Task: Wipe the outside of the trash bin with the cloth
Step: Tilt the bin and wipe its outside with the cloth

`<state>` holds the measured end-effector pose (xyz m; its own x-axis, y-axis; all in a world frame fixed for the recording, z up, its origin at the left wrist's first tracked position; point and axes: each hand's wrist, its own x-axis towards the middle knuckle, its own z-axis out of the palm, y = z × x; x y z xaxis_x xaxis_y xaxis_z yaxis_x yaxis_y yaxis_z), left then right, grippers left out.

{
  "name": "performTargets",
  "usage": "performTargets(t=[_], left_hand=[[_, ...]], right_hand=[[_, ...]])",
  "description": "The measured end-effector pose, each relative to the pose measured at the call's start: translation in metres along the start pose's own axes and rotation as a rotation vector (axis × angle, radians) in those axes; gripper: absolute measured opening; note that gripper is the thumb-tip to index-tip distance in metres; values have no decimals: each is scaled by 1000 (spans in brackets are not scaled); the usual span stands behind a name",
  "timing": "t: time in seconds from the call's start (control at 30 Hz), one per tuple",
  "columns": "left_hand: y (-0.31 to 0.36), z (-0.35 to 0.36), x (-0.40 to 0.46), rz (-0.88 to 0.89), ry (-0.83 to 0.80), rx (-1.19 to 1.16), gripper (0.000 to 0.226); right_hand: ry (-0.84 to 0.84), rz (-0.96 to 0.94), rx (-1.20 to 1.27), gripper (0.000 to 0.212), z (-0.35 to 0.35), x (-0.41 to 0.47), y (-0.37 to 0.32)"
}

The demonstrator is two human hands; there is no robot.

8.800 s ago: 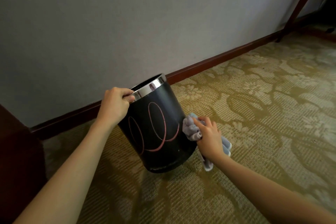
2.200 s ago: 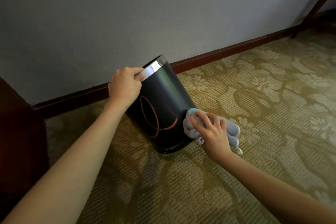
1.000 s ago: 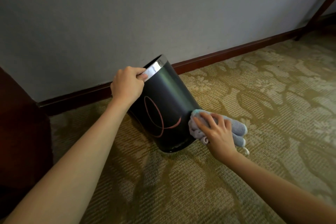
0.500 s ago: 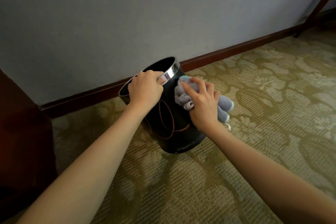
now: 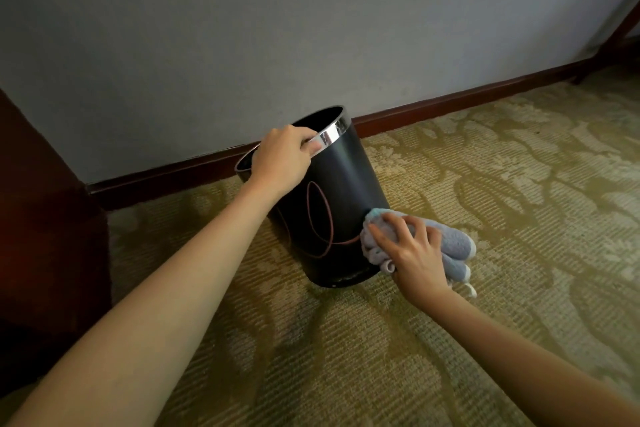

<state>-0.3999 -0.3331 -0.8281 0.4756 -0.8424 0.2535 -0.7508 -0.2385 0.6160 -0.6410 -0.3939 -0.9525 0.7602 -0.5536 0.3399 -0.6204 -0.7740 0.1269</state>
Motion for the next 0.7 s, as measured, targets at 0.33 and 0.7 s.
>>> performTargets(t=[0.33, 0.7], left_hand=[[-59, -19, -15, 4, -331, -101, 40], [-41, 7, -18, 52, -156, -145, 18]], right_hand=[[-49, 85, 9, 75, 4, -6, 15], [-118, 228, 99, 68, 4, -8, 26]])
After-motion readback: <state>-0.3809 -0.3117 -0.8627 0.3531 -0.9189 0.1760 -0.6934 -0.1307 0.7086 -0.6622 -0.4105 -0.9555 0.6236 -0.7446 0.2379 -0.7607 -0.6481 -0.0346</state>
